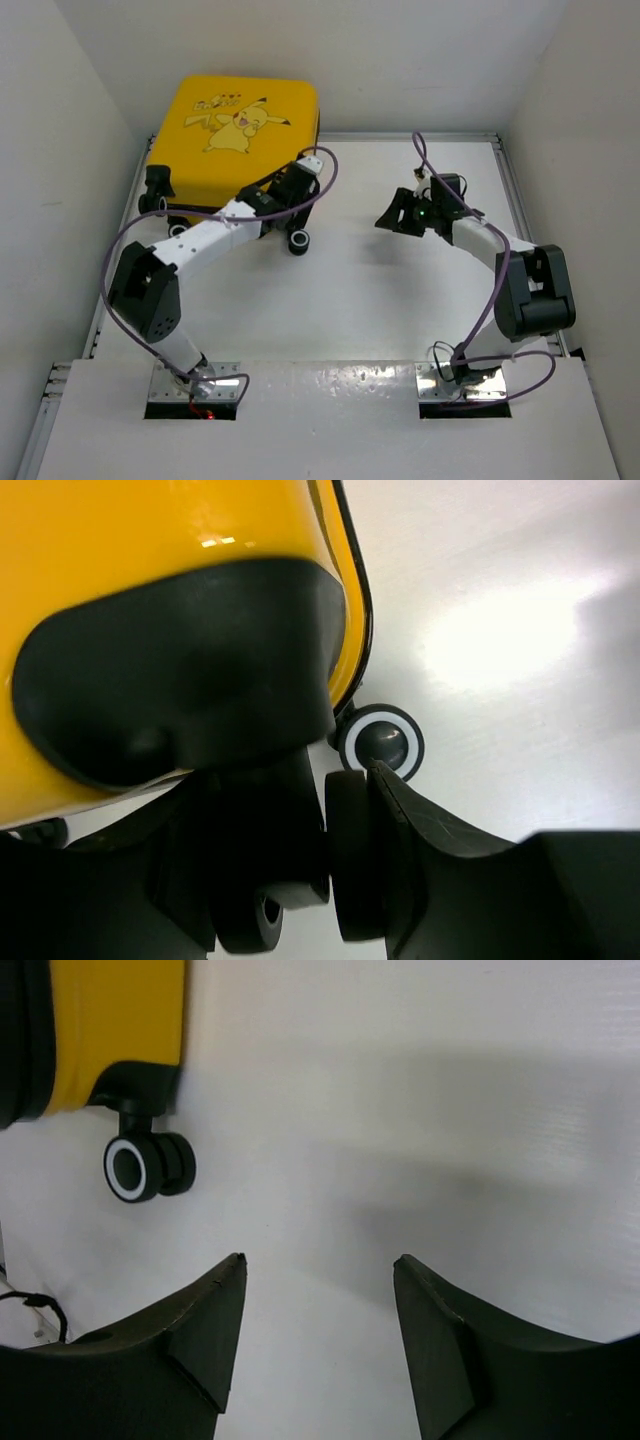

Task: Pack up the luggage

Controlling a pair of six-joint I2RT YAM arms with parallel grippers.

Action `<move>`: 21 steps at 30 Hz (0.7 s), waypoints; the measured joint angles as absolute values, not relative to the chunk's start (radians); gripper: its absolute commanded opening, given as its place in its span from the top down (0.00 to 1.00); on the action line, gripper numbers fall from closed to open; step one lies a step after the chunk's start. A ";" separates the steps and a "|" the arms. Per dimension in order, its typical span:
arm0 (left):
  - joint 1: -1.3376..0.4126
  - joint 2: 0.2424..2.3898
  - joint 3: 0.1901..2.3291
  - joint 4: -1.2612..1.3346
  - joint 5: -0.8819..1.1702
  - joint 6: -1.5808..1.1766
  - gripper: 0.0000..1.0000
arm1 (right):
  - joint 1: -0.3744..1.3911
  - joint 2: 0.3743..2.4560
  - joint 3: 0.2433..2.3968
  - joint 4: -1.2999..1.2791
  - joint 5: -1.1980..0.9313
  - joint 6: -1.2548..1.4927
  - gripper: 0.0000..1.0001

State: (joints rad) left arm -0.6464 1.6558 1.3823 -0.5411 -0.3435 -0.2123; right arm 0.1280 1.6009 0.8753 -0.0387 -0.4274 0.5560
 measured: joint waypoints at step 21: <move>-0.774 0.959 0.978 -0.974 0.026 0.135 1.00 | 0.178 1.199 0.581 0.101 -0.480 0.317 0.35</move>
